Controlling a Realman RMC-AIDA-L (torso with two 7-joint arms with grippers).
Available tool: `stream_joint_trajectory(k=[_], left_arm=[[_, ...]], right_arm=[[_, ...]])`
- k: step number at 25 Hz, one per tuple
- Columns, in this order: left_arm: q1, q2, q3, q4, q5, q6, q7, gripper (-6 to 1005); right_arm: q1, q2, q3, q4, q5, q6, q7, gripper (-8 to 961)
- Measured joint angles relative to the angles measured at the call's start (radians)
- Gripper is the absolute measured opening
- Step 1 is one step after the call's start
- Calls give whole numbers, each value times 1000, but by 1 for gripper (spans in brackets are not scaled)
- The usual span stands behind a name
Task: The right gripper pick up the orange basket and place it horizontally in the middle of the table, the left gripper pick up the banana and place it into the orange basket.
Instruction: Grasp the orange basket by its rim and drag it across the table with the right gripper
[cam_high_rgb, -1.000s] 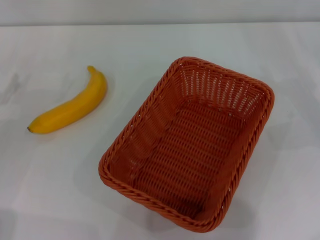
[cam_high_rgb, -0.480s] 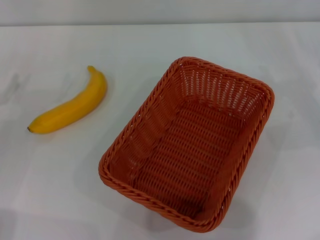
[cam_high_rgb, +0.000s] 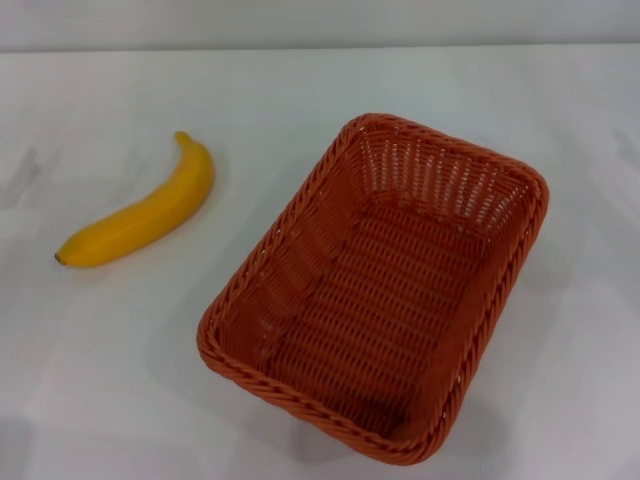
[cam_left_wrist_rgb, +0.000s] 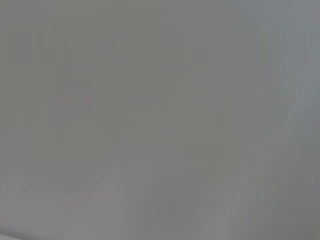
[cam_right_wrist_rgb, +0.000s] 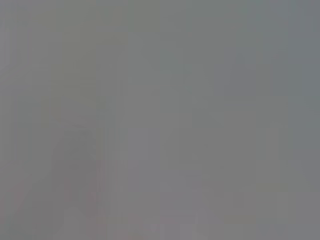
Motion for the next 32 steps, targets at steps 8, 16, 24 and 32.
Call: stream_joint_trajectory(k=[8, 16, 24, 32], left_arm=[[4, 0, 0, 0, 3, 0, -4, 886], [14, -2, 0, 0, 4, 7, -23, 886], [15, -2, 0, 0, 15, 9, -23, 885], [41, -28, 0, 0, -24, 95, 72, 885]], right_arm=[[19, -63, -23, -328, -393, -80, 499, 869], [233, -169, -22, -393, -722, -334, 894, 868], [459, -171, -32, -470, -1101, -464, 1118, 868], [638, -146, -102, -439, -1408, -530, 1264, 869]])
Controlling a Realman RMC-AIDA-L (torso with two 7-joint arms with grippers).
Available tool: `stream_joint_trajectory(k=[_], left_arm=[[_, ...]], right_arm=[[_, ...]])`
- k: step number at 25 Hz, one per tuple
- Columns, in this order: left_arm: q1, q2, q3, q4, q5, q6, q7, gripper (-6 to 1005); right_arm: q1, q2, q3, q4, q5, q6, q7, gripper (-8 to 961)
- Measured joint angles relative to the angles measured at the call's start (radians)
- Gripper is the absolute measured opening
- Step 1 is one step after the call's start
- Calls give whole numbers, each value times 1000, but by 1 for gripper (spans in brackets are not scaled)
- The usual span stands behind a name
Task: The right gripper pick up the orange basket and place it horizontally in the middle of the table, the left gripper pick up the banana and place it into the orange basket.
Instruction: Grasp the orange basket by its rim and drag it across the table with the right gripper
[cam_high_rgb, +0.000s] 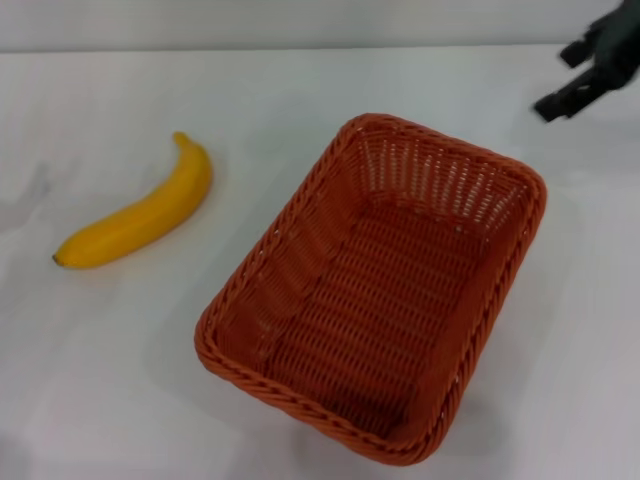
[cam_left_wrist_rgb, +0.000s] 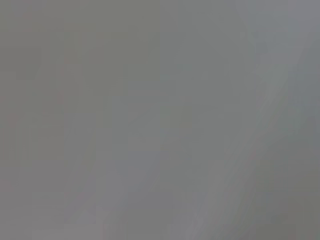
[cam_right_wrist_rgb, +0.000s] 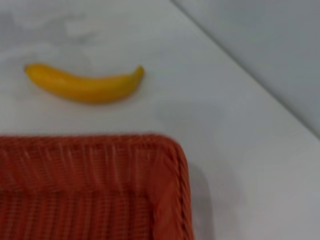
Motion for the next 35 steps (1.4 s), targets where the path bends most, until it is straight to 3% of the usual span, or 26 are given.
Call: stream_joint_trajectory(k=[5, 14, 18, 35], left_arm=[[71, -26, 0, 1, -120, 109, 103, 885], [129, -25, -10, 2, -138, 132, 103, 884], [139, -24, -5, 2, -146, 135, 80, 884], [146, -34, -1, 2, -128, 130, 86, 883]], right_arm=[[148, 58, -13, 99, -151, -28, 23, 869], [308, 161, -80, 213, -321, 47, 102, 868], [326, 178, -141, 238, -348, 97, 130, 868], [405, 199, -345, 487, -318, 327, 193, 869]])
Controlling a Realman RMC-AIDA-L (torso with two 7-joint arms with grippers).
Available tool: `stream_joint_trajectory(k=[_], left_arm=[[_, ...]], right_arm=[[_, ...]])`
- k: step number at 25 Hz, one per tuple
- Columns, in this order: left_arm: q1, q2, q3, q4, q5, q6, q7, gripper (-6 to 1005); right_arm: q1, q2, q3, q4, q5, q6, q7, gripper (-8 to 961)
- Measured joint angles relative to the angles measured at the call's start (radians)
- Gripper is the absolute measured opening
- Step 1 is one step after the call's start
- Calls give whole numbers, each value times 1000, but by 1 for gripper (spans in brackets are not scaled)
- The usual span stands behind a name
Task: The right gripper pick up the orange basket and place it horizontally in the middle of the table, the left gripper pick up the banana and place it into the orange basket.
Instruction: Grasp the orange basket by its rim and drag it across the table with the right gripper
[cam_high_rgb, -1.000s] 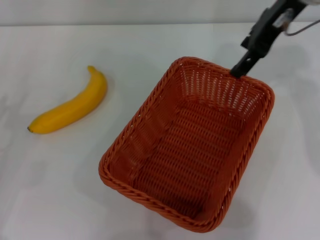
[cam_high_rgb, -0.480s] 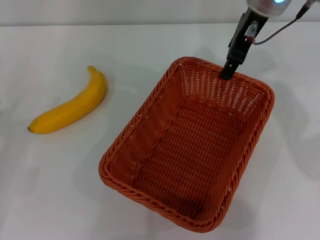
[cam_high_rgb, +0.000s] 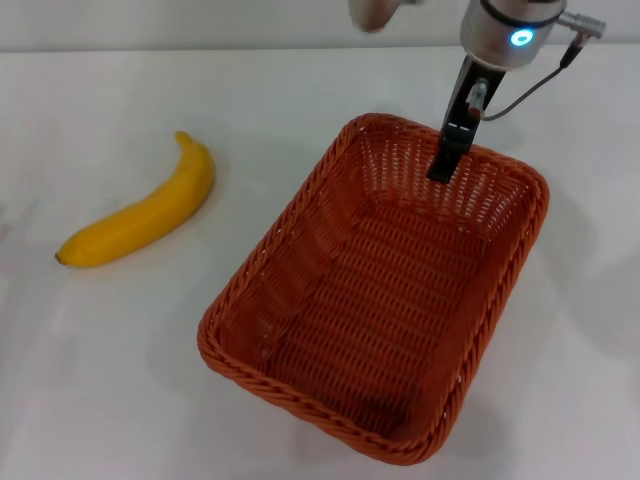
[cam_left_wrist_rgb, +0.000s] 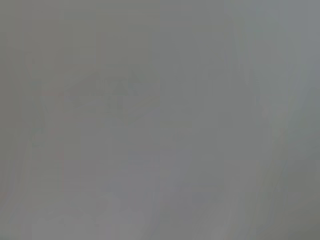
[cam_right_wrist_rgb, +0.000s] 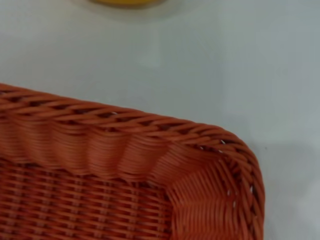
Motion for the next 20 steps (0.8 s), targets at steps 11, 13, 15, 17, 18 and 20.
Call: stream_joint_trajectory(k=[11, 13, 15, 17, 18, 20], left_arm=[[9, 0, 0, 22, 15, -3, 11, 883], [9, 0, 0, 22, 16, -3, 13, 883], [9, -1, 0, 22, 18, -4, 14, 883], [9, -1, 0, 23, 18, -5, 14, 883], [9, -1, 0, 23, 18, -5, 15, 883], [9, -1, 0, 23, 18, -5, 15, 883]], right_arm=[[14, 0, -178, 100, 90, 98, 38, 840], [11, 0, -219, 105, 108, 106, 50, 821], [8, 0, -247, 101, 122, 103, 58, 802], [8, 0, -255, 98, 127, 100, 60, 784], [8, 0, -256, 98, 129, 98, 60, 774], [8, 0, -257, 97, 128, 94, 58, 756]])
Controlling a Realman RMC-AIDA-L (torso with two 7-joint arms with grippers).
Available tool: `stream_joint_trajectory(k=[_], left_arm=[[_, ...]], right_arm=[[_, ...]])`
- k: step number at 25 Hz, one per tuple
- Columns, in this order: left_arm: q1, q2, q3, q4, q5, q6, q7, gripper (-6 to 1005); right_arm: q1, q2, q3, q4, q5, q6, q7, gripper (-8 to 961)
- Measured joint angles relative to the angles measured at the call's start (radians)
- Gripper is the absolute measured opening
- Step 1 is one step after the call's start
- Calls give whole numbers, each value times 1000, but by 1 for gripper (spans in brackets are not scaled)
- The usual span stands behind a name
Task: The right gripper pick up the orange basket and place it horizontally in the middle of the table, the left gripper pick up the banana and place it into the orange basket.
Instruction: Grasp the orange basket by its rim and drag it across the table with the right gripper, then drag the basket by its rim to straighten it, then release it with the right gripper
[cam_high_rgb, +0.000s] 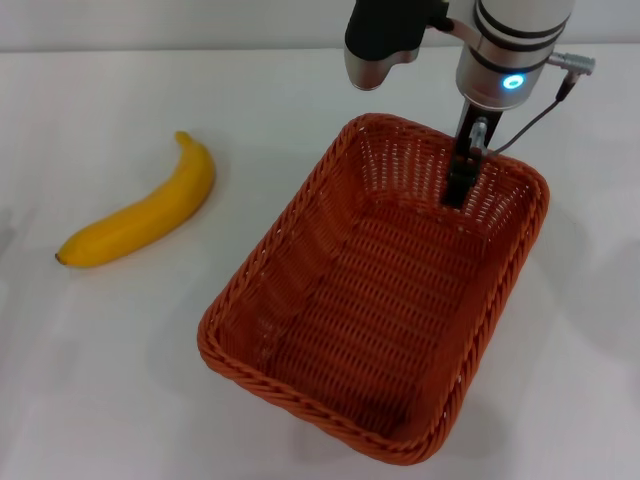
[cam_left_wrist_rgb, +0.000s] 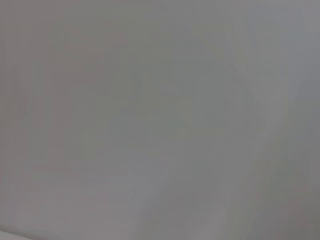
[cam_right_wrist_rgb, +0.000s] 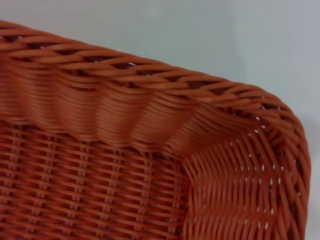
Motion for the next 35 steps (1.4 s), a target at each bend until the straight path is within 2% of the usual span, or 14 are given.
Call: stream_joint_trajectory(k=[7, 12, 16, 19, 21, 22, 23, 24, 26, 31, 35], left_arm=[[0, 1, 0, 0, 0, -2, 3, 882], [0, 2, 0, 0, -1, -3, 4, 882], [-1, 2, 0, 0, -6, -3, 8, 882], [-3, 2, 0, 0, -7, -3, 14, 882], [-5, 2, 0, 0, -8, -3, 16, 882], [-7, 2, 0, 0, -8, -3, 18, 882], [-9, 3, 0, 0, -8, -3, 20, 882], [-10, 4, 0, 0, -8, -3, 20, 882], [-17, 6, 0, 0, -8, -3, 23, 881], [-40, 7, 0, 0, -5, -3, 30, 881], [-63, 8, 0, 0, -2, -5, 48, 881]], right_arm=[[6, 0, -2, -18, -3, -32, -21, 690], [9, -1, 4, -19, -1, -46, -25, 457], [15, -7, 25, -17, -7, -64, -1, 395], [16, -18, 115, -10, -48, -71, 21, 352], [11, -25, 245, -9, -122, -91, 27, 328], [5, -30, 391, -8, -211, -115, 33, 316], [5, -30, 391, -8, -211, -115, 33, 306], [1, -35, 487, -10, -282, -133, 44, 295], [-13, -52, 586, -16, -347, -156, 71, 275], [-77, -110, 671, -29, -364, -214, 156, 253], [-145, -139, 778, -32, -364, -249, 194, 236]])
